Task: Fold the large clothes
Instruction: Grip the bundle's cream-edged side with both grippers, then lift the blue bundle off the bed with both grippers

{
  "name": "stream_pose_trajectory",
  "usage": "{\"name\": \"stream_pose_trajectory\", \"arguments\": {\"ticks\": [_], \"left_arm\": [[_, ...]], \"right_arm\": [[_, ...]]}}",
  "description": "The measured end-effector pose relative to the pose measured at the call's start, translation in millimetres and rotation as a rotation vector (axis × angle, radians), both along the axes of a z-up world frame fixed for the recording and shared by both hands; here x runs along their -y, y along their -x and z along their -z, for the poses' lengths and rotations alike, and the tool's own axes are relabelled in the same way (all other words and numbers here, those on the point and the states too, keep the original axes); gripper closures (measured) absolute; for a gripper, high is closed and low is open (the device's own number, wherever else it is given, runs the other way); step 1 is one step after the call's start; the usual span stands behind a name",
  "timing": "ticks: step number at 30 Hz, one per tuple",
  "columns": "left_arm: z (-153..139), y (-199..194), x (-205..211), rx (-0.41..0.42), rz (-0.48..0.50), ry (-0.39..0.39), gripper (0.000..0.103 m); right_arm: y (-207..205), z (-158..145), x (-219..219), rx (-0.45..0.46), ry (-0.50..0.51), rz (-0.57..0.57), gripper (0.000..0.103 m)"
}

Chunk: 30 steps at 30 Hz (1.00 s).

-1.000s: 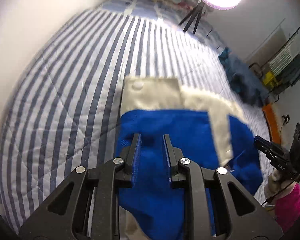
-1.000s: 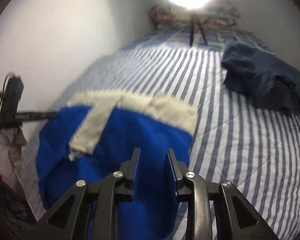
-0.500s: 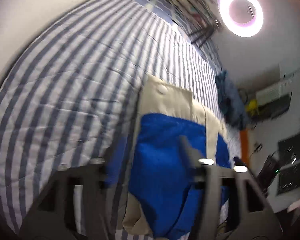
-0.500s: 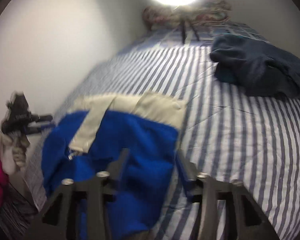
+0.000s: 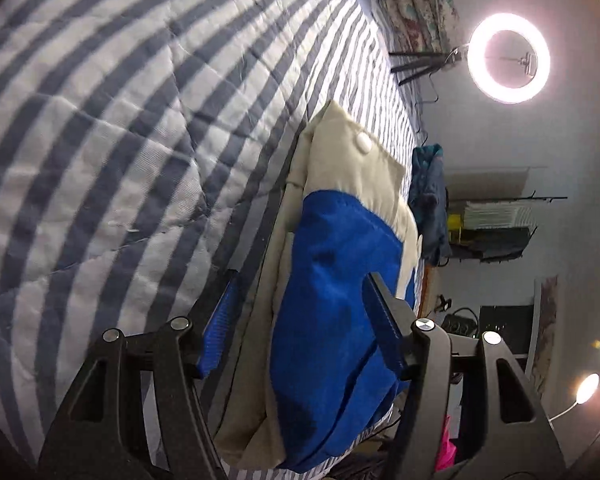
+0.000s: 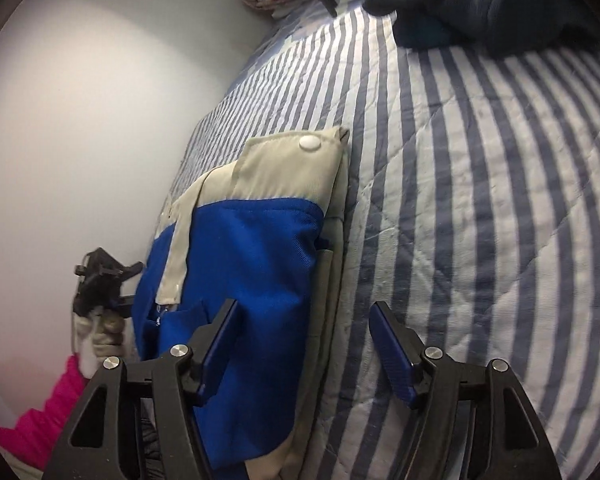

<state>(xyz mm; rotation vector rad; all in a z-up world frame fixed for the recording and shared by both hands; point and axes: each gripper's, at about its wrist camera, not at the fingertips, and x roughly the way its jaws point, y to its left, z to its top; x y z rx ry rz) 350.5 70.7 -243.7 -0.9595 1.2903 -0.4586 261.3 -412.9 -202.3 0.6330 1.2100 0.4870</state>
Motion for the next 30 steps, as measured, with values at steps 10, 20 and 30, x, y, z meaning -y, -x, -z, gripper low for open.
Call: {"name": "stream_pose_trajectory", "arguments": {"ticks": [10, 20, 30], "left_arm": [[14.2, -27.0, 22.8, -0.02, 0.041, 0.025, 0.049], [3.9, -41.2, 49.8, 0.03, 0.084, -0.08, 0.06], [-50.8, -29.0, 82.8, 0.201, 0.143, -0.312, 0.077]], "right_arm": [[-23.3, 24.9, -8.7, -0.052, -0.156, 0.017, 0.053], [-37.0, 24.7, -30.0, -0.043, -0.124, -0.002, 0.062], [-34.2, -31.1, -78.5, 0.078, 0.143, -0.045, 0.077]]}}
